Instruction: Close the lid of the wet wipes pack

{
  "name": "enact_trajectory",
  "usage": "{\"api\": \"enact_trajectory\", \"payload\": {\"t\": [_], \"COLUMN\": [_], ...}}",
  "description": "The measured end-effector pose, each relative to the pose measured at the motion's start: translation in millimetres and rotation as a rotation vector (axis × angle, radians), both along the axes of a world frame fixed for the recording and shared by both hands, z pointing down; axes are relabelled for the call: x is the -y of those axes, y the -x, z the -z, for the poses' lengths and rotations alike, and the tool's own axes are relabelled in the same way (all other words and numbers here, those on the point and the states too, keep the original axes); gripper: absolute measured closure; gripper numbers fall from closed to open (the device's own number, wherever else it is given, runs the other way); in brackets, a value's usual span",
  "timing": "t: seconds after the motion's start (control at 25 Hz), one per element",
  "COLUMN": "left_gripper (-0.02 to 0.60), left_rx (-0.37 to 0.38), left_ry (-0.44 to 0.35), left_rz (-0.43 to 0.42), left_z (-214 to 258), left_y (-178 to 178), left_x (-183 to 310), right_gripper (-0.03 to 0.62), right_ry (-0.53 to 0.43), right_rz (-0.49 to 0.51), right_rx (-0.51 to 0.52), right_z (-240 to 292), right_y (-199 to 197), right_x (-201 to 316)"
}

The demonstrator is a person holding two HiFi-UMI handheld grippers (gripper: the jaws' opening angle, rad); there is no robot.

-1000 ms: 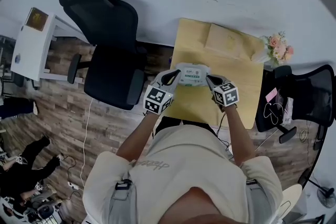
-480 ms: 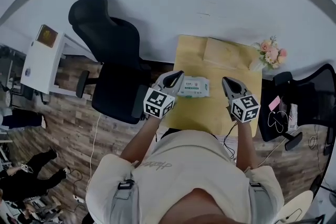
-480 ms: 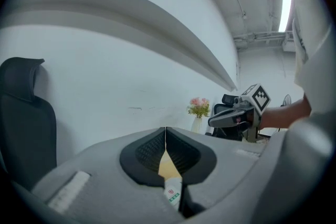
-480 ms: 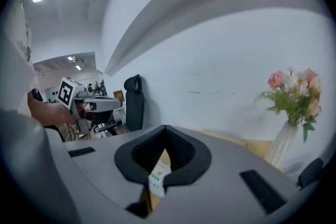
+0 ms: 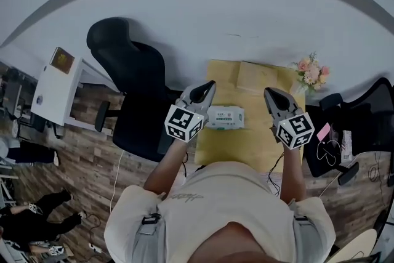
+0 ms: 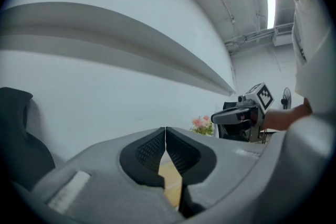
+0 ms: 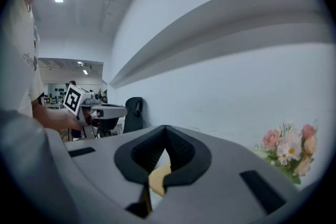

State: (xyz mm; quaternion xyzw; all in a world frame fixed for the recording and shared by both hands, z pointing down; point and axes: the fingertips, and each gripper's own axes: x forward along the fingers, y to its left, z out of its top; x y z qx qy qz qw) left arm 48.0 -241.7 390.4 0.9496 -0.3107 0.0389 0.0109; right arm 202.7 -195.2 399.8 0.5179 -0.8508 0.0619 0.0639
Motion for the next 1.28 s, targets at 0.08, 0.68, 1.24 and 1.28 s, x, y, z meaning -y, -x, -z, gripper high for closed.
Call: {"api": "enact_trajectory", "payload": {"t": [0.08,0.68,1.24,1.28], "left_gripper": [0.563,0.563,0.563,0.563], "left_rx": [-0.014,-0.061,-0.064,-0.067], "left_ry": [-0.029,-0.115,-0.077,-0.070], "left_rz": [0.006,0.005,0.003,0.000], "left_z": [14,62,49,47], "left_y": [-1,-10,-3,-3], "left_x": [5,14,12,11], "right_gripper": [0.592,0.592,0.592,0.592], "right_ry": [-0.036,-0.153,-0.139,-0.134], "right_rz": [0.007,-0.034,-0.051,-0.051], "right_rx": [-0.007,-0.046,-0.053,-0.057], "right_z": [16,61,54,52], "right_y": [0,-2,5,6], "right_x": [2,7,3,2]}}
